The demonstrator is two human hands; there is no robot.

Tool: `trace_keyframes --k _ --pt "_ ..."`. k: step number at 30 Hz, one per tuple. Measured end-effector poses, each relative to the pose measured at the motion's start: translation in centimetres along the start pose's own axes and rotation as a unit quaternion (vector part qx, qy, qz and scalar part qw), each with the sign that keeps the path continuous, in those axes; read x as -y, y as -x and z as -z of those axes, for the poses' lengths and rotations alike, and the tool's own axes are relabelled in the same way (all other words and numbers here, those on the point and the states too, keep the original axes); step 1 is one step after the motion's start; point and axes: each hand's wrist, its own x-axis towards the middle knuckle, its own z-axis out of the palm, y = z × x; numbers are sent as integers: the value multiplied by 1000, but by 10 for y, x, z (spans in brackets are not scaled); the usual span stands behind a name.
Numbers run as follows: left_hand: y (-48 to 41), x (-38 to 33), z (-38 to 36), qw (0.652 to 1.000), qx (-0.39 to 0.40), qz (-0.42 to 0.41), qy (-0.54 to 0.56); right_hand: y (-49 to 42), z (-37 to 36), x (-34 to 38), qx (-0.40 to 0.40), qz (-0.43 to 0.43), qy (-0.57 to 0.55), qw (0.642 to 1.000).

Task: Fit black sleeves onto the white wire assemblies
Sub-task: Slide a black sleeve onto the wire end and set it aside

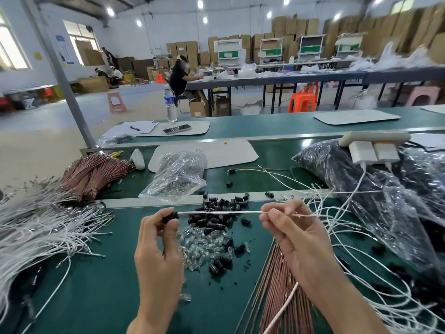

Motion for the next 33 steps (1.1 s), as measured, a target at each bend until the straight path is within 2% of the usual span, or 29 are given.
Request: trace_keyframes --k 4,7,9,12,14,16,19,21,24,26,28,31,33 --pt "-26 -20 -7 998 46 33 40 -10 -10 50 41 85 106 990" --pt "-53 -27 -34 992 113 36 38 -50 -6 70 -13 124 146 981" --pt "-74 -23 -59 987 152 45 17 -90 2 73 -55 117 142 981" --pt "-107 -6 -105 978 197 68 -24 -151 18 71 -91 72 168 979" --pt "-130 9 -136 967 221 115 -54 -183 31 64 -90 1 207 974" --pt "-148 28 -163 947 256 178 -81 -204 44 55 -102 -81 215 968" --pt "-157 57 -184 913 303 234 -139 -217 61 36 -112 -149 219 958" --pt "-156 69 -187 913 309 213 -161 -218 68 25 -120 -159 209 958" --pt "-148 64 -178 934 293 153 -137 -213 72 16 -148 -131 182 963" --pt "-133 48 -165 928 325 105 -148 -202 71 12 -149 -118 184 964" --pt "-110 21 -149 884 418 68 -196 -186 71 8 -143 -117 199 962" --pt "-70 -24 -127 749 585 60 -304 -164 69 6 -150 -117 220 957" --pt "-42 -49 -115 685 633 48 -359 -148 64 6 -150 -110 238 953"
